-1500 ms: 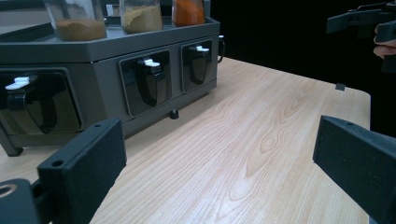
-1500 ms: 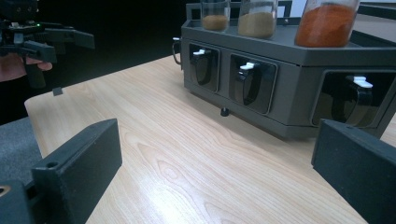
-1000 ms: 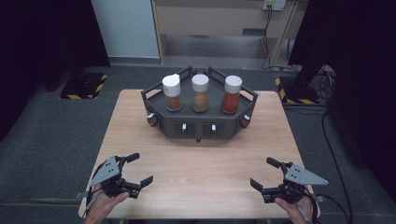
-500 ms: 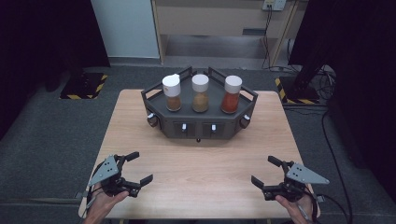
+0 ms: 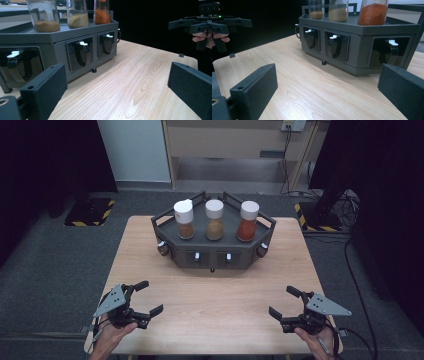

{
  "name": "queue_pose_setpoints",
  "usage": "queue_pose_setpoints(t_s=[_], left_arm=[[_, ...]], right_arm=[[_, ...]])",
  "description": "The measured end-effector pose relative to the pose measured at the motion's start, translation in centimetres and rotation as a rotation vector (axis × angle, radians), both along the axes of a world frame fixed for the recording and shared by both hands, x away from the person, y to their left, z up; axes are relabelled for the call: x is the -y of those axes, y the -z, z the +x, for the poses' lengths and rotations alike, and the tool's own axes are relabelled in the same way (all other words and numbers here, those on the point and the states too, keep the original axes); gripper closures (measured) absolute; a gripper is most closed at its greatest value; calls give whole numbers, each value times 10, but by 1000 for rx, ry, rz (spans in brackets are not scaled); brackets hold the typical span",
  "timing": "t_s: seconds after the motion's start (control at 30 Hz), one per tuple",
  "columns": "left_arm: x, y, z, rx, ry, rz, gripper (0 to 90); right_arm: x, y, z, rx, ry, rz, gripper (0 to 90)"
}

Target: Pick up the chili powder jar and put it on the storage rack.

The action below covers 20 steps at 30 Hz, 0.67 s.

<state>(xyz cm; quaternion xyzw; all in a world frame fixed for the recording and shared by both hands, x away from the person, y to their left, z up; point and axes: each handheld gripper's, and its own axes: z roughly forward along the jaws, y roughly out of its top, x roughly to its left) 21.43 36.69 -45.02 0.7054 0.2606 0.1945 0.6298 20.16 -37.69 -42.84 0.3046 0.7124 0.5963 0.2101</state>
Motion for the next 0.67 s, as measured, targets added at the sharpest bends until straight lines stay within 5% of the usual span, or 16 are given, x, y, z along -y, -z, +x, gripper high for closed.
queue_pose_setpoints(t_s=[0.67], left_arm=[[-2,-1,-2,-9,-30,-16,9]], right_arm=[[0,1,0,-10,16,21,25]])
